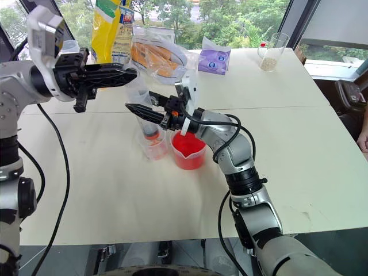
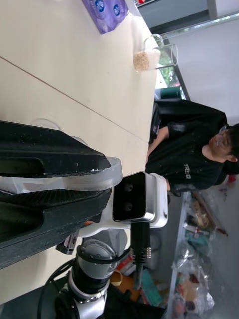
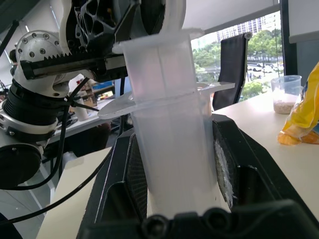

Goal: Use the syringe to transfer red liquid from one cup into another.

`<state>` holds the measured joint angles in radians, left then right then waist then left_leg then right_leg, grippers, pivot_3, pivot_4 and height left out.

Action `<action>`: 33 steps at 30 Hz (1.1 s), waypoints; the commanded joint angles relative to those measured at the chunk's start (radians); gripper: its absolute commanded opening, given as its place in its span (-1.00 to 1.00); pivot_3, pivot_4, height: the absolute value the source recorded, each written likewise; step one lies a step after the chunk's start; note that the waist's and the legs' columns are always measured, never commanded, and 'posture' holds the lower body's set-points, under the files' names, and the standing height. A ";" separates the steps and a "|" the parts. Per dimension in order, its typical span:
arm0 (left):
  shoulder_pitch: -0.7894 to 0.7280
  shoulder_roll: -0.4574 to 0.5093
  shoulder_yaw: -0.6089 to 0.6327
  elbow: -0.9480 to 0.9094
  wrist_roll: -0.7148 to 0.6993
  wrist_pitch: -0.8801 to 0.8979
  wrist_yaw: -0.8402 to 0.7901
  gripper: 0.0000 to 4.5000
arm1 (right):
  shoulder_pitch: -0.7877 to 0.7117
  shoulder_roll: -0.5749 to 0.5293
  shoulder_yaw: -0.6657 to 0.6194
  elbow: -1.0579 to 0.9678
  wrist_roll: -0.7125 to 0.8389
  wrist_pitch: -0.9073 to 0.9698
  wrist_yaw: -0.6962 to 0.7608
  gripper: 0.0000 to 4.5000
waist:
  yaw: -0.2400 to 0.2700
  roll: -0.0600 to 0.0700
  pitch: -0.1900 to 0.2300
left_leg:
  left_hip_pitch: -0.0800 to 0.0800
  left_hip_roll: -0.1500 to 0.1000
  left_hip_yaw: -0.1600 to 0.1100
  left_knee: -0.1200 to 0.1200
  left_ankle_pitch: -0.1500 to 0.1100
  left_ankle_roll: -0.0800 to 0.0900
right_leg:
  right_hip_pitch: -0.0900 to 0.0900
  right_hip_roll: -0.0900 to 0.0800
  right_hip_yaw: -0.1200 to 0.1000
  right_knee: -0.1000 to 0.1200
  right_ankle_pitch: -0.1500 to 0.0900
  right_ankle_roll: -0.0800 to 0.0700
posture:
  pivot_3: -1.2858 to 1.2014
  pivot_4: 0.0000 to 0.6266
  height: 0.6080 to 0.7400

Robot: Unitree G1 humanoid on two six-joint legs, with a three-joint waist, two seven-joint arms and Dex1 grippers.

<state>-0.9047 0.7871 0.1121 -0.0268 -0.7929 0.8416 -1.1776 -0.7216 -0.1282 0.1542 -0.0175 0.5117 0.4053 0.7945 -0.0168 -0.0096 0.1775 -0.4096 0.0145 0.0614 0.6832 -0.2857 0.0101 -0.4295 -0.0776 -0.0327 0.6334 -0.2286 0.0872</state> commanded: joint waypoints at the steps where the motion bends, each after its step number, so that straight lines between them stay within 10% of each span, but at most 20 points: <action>1: 0.034 0.020 -0.049 -0.051 0.019 0.005 -0.035 -0.99 | -0.083 0.014 -0.081 -0.055 0.037 -0.033 -0.034 -0.36 | 0.000 0.000 0.000 | 0.000 0.000 0.000 0.000 0.000 0.000 | 0.000 0.000 0.000 0.000 0.000 0.000 | 0.03 -0.52 1.00; 19: 0.083 0.029 -0.064 -0.066 0.043 -0.020 -0.019 -0.99 | -0.109 0.009 -0.091 -0.009 0.031 -0.045 -0.029 -0.36 | 0.000 0.000 0.000 | 0.000 0.000 0.000 0.000 0.000 0.000 | 0.000 0.000 0.000 0.000 0.000 0.000 | 0.03 -0.52 1.00; 28: 0.037 0.011 -0.011 -0.010 0.068 -0.051 0.044 0.92 | -0.053 0.025 -0.059 -0.019 0.026 -0.027 -0.024 -0.36 | 0.000 0.000 0.000 | 0.000 0.000 0.000 0.000 0.000 0.000 | 0.000 0.000 0.000 0.000 0.000 0.000 | 0.03 -0.52 1.00; 33: 0.020 0.026 0.037 0.019 0.058 -0.046 0.063 0.92 | -0.032 0.037 -0.049 -0.017 0.017 -0.025 -0.023 -0.36 | -0.001 0.000 0.000 | 0.000 0.000 0.000 0.000 0.000 0.000 | 0.000 0.000 0.000 0.000 0.000 0.000 | 0.03 -0.52 1.00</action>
<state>-0.8591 0.7883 0.0971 -0.0003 -0.7287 0.8000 -1.1176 -0.7512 -0.0998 0.1109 0.0040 0.5179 0.3974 0.7694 -0.0182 -0.0096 0.1776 -0.4097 0.0148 0.0614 0.6830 -0.2858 0.0102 -0.4296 -0.0775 -0.0327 0.6334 -0.2286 0.0872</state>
